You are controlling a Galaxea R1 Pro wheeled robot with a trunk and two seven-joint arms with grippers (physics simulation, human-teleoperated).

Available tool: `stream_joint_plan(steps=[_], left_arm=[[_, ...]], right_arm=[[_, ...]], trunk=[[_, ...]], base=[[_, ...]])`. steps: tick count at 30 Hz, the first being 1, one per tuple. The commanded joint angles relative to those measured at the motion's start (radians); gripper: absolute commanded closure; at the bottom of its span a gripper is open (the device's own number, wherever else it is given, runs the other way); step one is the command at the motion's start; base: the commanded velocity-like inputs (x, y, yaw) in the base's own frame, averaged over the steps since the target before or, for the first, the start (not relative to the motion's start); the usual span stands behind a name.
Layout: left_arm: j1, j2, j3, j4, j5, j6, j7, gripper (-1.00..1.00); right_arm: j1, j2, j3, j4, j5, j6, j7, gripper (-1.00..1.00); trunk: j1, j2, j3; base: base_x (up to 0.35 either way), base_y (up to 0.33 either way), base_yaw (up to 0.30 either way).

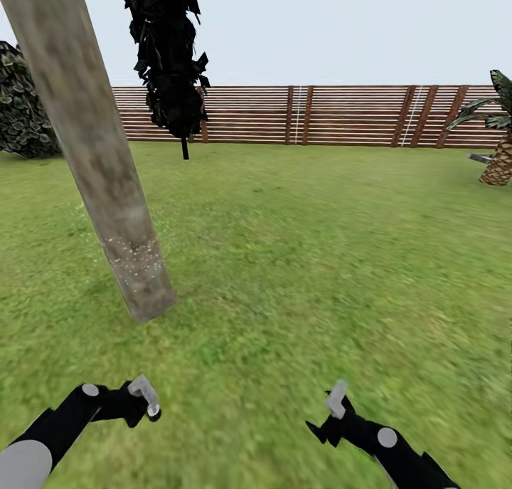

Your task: In the garden, pick up the pesticide atomizer on the floor and spray pesticide onto both trees until each tree trunk is fully covered.

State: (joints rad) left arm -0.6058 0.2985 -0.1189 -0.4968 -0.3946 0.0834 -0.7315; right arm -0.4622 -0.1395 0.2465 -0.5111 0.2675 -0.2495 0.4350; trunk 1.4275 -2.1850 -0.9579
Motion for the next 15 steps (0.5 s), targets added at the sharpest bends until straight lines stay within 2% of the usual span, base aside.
stream_joint_plan(steps=[1, 3, 5, 6, 9, 11, 12, 14, 15], left_arm=[[-0.003, -0.009, -0.047, -0.007, -0.010, -0.015, -0.079, 1.00], [-0.004, -0.025, -0.067, -0.009, -0.017, -0.019, -0.106, 1.00], [-0.002, -0.035, -0.091, -0.009, -0.029, -0.023, -0.112, 1.00], [-0.002, -0.041, -0.097, -0.009, -0.031, -0.023, -0.111, 1.00], [-0.002, -0.078, -0.105, -0.009, -0.035, -0.024, -0.112, 1.00], [-0.001, -0.100, -0.108, -0.011, -0.036, -0.024, -0.113, 1.00], [-0.002, -0.120, -0.131, -0.011, -0.044, -0.034, -0.114, 1.00], [-0.005, -0.139, -0.189, -0.011, -0.075, -0.069, -0.113, 1.00], [-0.008, -0.163, -0.209, -0.010, -0.088, -0.079, -0.112, 1.00]], right_arm=[[-0.021, 0.000, 0.000, -0.019, 0.007, 0.005, 0.094, -1.00], [-0.031, -0.001, -0.001, -0.025, 0.008, 0.005, 0.149, -1.00], [-0.034, 0.000, 0.001, -0.027, 0.009, 0.006, 0.169, -1.00], [-0.034, 0.001, 0.001, -0.026, 0.009, 0.006, 0.179, 1.00], [-0.035, 0.010, 0.004, -0.032, 0.009, 0.006, 0.235, 1.00], [-0.035, 0.015, 0.005, -0.062, 0.010, 0.006, 0.298, 1.00], [-0.035, 0.025, 0.005, -0.087, 0.010, 0.007, 0.335, 1.00], [-0.035, 0.041, 0.005, -0.113, 0.011, 0.007, 0.355, 1.00], [-0.035, 0.047, 0.005, -0.120, 0.018, 0.007, 0.359, 1.00]], trunk=[[0.000, 0.000, 0.000], [0.000, 0.000, 0.000], [0.000, 0.000, 0.000], [0.000, 0.000, 0.000], [0.000, 0.000, 0.000], [0.000, 0.000, 0.000], [0.000, 0.000, 0.000], [0.000, 0.000, 0.000], [0.000, 0.000, 0.000]], base=[[-0.005, 0.000, 0.000], [-0.002, 0.000, 0.000], [0.000, 0.000, 0.000], [0.000, 0.000, 0.000], [0.000, 0.000, 0.000], [0.000, 0.000, 0.000], [0.000, 0.000, 0.000], [0.000, 0.000, 0.000], [0.000, 0.000, 0.000]])
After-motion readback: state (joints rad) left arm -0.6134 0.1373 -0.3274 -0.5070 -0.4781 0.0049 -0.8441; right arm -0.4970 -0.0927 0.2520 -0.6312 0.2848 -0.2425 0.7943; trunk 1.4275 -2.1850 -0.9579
